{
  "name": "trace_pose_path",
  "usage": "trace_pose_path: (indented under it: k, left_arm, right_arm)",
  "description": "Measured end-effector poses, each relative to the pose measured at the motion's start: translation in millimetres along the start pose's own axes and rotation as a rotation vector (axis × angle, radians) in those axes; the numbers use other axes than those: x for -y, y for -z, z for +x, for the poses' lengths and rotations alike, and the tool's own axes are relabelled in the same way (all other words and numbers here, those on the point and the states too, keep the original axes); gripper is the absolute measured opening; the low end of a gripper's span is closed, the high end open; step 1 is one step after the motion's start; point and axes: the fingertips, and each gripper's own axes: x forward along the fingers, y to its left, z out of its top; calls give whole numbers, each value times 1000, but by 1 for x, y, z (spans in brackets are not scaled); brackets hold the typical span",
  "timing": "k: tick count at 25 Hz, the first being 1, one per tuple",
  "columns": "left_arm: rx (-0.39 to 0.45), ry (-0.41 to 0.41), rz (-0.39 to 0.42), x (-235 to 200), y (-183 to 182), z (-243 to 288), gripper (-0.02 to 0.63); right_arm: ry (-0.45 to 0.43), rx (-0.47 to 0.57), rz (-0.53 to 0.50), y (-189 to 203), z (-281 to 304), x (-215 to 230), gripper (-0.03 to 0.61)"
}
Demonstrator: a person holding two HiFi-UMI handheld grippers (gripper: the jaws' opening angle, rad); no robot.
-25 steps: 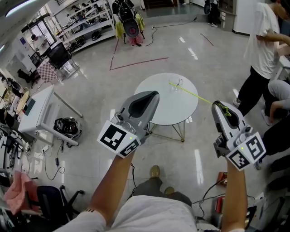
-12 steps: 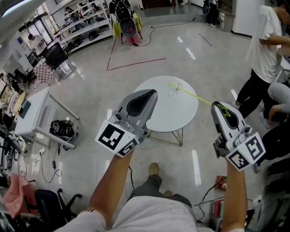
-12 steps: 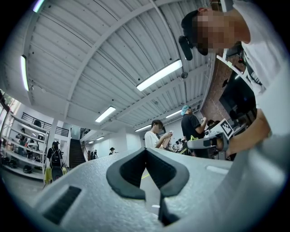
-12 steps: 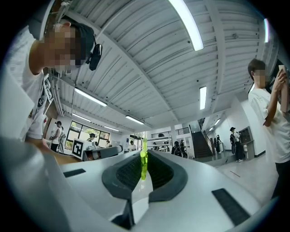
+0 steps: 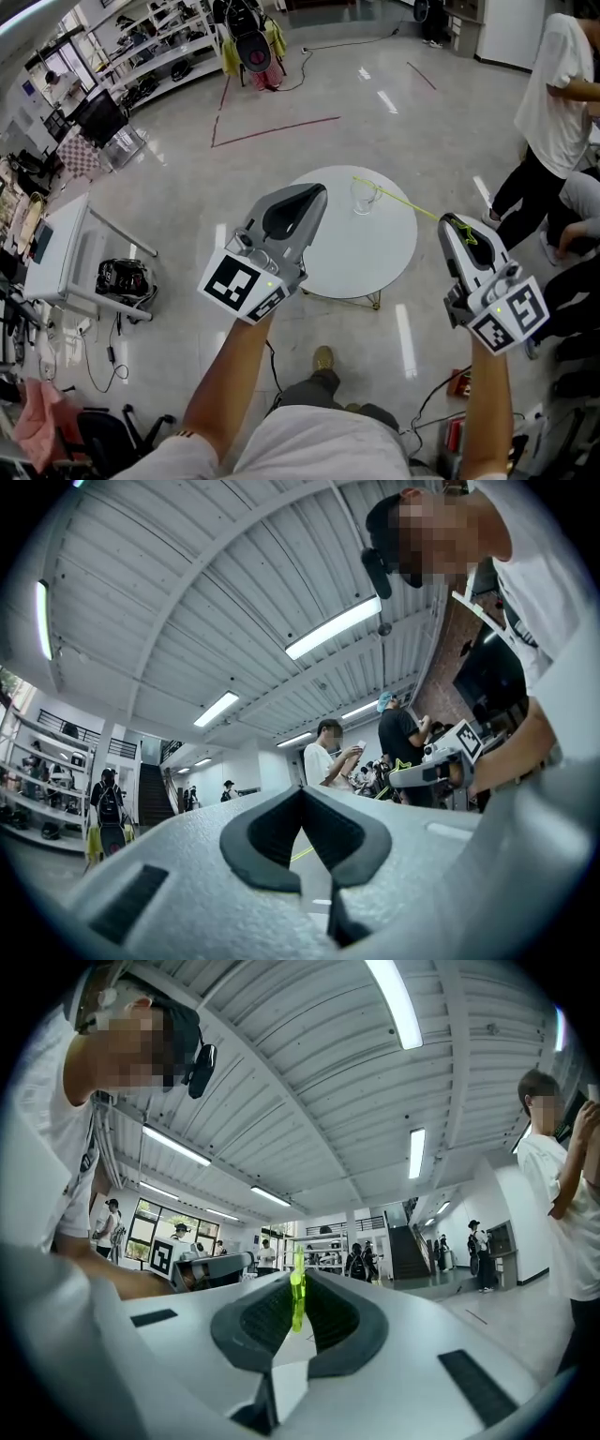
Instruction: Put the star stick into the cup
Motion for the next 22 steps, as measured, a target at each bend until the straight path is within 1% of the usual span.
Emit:
trace_pose_path:
  k: [3,9,16,22]
  left_arm:
    - [3,15,-8,-14,6,7,15]
    - [12,48,-23,-60,26,33,15]
    - [1,87,-41,-93,46,47,15]
    - [1,107,-54,-111,62,60,15]
  right_arm:
    - [19,-9,1,5,11,7,23]
    - [47,-48,-17,20,57,33,23]
    - [71,-100,-46,36,96,47,23]
    - [102,-168,-81,57,112,62,23]
